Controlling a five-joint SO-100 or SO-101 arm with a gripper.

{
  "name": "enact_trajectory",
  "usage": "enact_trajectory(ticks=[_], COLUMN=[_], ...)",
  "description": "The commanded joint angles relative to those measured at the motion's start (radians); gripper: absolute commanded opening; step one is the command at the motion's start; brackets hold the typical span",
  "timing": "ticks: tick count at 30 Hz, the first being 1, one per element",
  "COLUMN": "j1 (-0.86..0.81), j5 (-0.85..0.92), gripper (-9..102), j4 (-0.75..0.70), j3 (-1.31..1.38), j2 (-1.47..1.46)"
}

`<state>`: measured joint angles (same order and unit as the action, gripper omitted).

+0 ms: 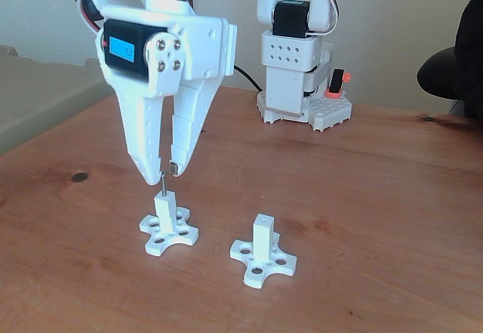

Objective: Grab the screw and set it in the hole.

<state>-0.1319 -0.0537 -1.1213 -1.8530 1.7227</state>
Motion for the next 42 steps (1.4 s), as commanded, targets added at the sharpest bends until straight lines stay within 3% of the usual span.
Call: enact_trajectory(ticks=[1, 42], j1=[-0.012, 0.000], j5=[0.012, 0.014], gripper=[7, 5], j4=[0.003, 0.008], j3=[0.078, 0.086], j2=[0.017, -0.021])
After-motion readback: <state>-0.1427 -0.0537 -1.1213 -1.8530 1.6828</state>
